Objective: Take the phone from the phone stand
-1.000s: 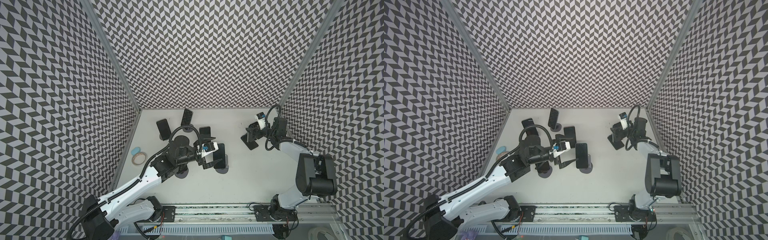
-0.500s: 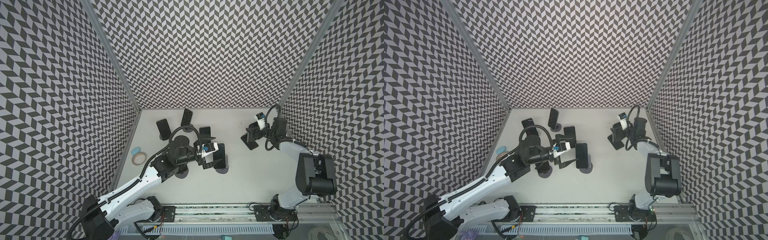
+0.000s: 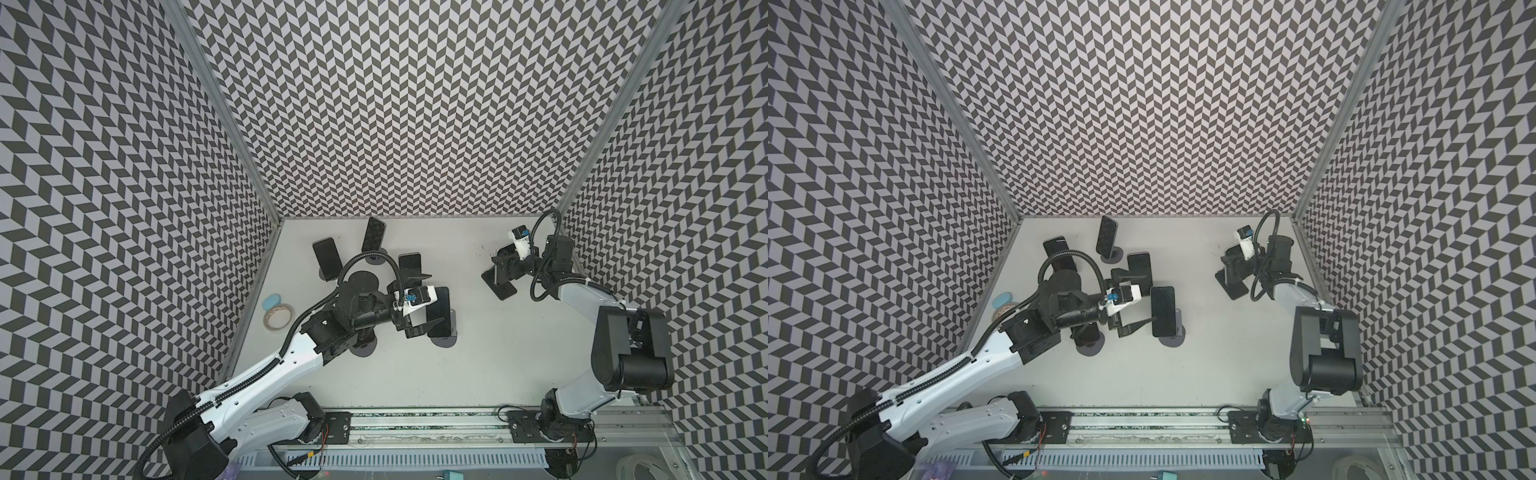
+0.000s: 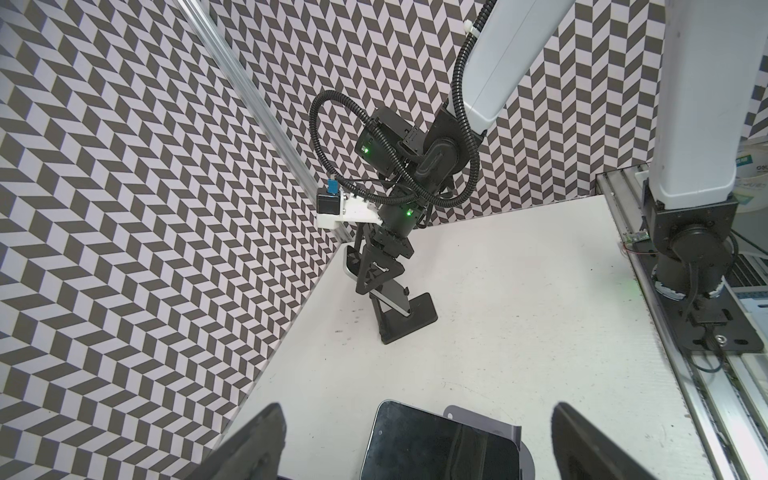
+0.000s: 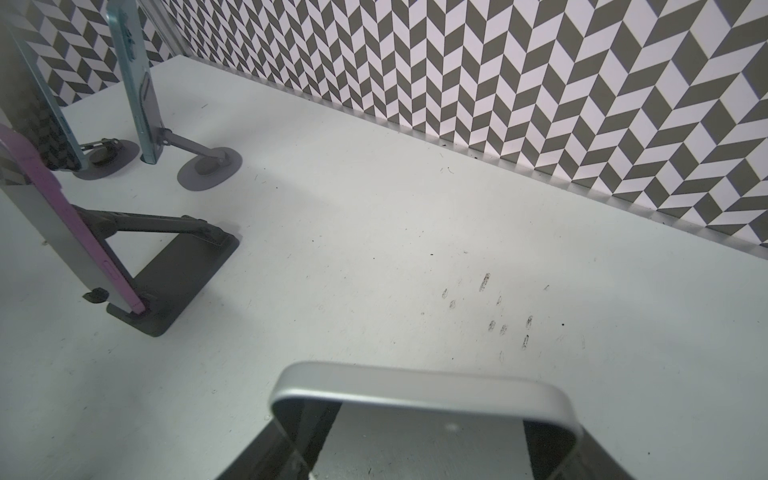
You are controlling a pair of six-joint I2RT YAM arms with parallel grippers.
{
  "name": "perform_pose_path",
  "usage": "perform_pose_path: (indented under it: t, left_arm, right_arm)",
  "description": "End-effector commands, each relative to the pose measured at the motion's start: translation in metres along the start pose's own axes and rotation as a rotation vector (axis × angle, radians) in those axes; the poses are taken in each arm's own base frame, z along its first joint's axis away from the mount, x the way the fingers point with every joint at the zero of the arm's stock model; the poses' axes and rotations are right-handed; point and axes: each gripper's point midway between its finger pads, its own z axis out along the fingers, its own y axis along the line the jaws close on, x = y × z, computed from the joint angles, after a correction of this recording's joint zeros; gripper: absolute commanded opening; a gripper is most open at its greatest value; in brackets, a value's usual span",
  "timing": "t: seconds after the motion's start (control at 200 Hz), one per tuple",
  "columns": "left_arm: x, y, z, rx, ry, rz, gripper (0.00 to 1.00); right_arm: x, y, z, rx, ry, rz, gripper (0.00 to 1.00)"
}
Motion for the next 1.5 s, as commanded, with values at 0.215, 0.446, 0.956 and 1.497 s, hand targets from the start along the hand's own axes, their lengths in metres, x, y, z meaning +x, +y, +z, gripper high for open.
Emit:
perform_pose_path:
  t: [0.215, 0.446, 0.956, 1.497]
  left_arm:
    - [-0.008, 0.0, 0.0, -0.003, -0.022, 0.04, 1.0]
    - [-0.01, 0.0, -0.001, -0.001, -0.025, 0.073, 1.0]
    - [-0.016, 0.003, -0.002, -0.013, -0.047, 0.086, 1.0]
    - [-0.02, 0.008, -0.006, -0.046, -0.063, 0.079, 1.0]
  right_arm:
    - [-0.022, -0.001, -0.005, 0.0, -0.03, -0.045, 0.66]
    - [-0.027, 0.0, -0.007, -0.004, -0.037, -0.042, 0.63]
    - [-0.041, 0.002, -0.017, -0.003, -0.041, -0.024, 0.52]
    - [-0.059, 0.01, -0.039, 0.012, -0.058, 0.021, 0.41]
